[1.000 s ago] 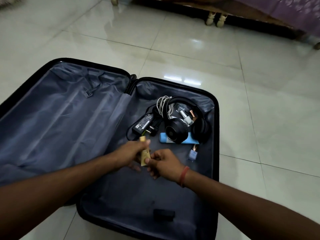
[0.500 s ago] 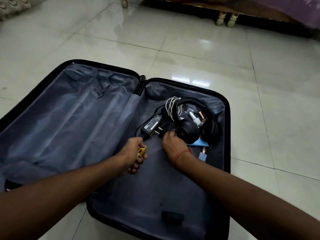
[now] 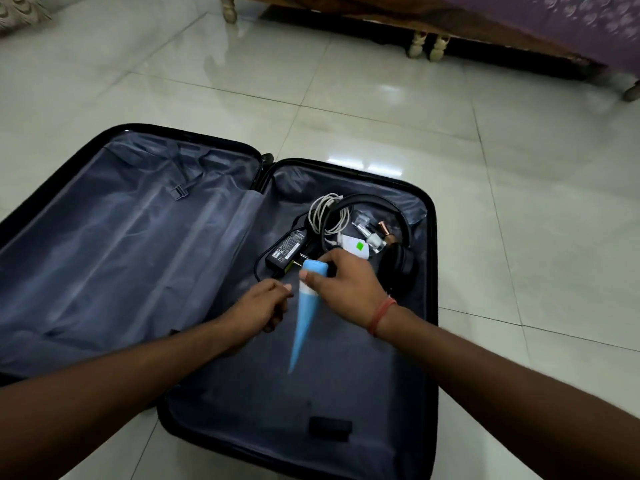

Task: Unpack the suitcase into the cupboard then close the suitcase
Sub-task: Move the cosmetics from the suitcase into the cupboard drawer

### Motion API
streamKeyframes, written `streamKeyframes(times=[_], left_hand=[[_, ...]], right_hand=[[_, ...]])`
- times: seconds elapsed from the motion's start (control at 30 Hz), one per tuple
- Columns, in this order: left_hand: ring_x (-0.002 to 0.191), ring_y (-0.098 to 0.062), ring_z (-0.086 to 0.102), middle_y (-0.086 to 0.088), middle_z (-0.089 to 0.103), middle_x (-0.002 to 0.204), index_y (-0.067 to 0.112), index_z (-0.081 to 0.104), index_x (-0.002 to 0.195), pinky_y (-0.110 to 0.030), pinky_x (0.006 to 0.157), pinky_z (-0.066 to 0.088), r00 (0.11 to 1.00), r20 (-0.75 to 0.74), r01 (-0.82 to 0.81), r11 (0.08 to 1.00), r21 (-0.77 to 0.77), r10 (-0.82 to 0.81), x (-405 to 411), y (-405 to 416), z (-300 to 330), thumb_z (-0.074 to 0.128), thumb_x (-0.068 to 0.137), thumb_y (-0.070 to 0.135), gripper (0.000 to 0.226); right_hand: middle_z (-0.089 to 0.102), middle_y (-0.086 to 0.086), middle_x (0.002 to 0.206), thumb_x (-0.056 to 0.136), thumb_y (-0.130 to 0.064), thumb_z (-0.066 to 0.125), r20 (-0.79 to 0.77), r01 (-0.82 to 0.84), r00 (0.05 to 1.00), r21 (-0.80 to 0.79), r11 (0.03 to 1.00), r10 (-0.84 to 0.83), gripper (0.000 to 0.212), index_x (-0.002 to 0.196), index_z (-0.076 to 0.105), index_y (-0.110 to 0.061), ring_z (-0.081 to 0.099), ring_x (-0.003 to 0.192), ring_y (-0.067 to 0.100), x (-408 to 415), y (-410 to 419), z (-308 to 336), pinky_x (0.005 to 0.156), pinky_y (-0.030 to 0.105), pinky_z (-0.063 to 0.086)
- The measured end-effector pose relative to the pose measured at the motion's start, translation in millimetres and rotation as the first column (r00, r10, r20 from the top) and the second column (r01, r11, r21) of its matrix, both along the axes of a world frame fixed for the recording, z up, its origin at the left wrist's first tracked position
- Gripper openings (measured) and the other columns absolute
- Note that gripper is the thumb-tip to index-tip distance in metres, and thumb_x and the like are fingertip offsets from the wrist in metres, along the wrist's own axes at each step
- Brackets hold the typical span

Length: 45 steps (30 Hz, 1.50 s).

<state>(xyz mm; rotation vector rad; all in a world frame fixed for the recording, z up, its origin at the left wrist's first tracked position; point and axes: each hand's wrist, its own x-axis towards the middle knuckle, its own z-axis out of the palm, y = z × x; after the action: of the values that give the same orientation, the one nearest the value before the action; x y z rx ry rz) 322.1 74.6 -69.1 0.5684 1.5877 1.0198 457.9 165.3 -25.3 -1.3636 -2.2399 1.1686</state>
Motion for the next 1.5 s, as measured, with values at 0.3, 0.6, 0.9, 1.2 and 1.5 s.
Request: streamKeyframes(times=[0.3,0.6,0.9,1.2,1.5], left_hand=[[0.048,-0.007,0.042,0.004,0.047,0.06,0.016,0.053,0.08,-0.02,0.044,0.03,0.953,-0.171,0.24,0.967,-0.083,-0.251,18.4,-1.3,9.3,0.071,0.049,0.061,0.058],[0.061,-0.017,0.067,-0.007,0.066,0.071,0.007,0.057,0.104,-0.028,0.058,0.048,0.997,0.02,0.073,0.986,-0.152,-0.071,19.1,-3.7,-7.0,0.071,0.056,0.03,0.055],[0.05,-0.019,0.054,-0.011,0.055,0.069,0.005,0.051,0.094,-0.026,0.049,0.043,0.994,0.111,0.022,0.986,-0.164,-0.004,23.0,-0.3,-5.8,0.067,0.052,0.029,0.051],[0.065,-0.017,0.062,-0.006,0.065,0.074,0.01,0.061,0.097,-0.025,0.059,0.047,0.973,0.197,-0.116,0.992,-0.05,0.124,29.2,14.6,-0.9,0.081,0.07,0.025,0.036],[0.069,-0.025,0.066,-0.01,0.066,0.074,0.009,0.065,0.09,-0.052,0.081,0.055,0.968,0.185,-0.183,0.981,0.058,0.17,26.8,23.7,9.0,0.08,0.072,0.01,0.024]], right_hand=[[0.065,0.017,0.08,0.093,-0.029,0.062,-0.191,0.088,0.945,-0.635,0.767,-0.267,0.036,0.094,0.065,0.007,0.064,0.064,0.02,22.0,-8.3,-8.6,0.069,0.035,0.059],[0.054,0.022,0.123,0.092,-0.022,0.054,0.71,-0.256,0.696,0.112,0.96,0.103,0.039,0.12,0.05,0.005,0.053,0.114,0.038,57.1,5.7,-15.5,0.091,0.035,0.044],[0.056,0.023,0.121,0.084,-0.014,0.062,0.629,0.002,0.777,-0.039,0.999,0.023,0.043,0.119,0.043,0.003,0.057,0.113,0.039,61.6,15.9,-30.2,0.087,0.035,0.046],[0.061,0.007,0.065,0.08,0.016,0.062,-0.171,0.052,0.969,-0.564,0.824,-0.179,0.025,0.091,0.061,-0.007,0.058,0.061,0.016,49.3,7.2,-2.4,0.07,0.036,0.053],[0.062,0.005,0.08,0.073,0.008,0.076,-0.216,0.031,0.959,-0.561,0.828,-0.182,0.043,0.104,0.05,-0.009,0.064,0.072,0.02,34.6,-3.1,-8.4,0.049,0.031,0.05]])
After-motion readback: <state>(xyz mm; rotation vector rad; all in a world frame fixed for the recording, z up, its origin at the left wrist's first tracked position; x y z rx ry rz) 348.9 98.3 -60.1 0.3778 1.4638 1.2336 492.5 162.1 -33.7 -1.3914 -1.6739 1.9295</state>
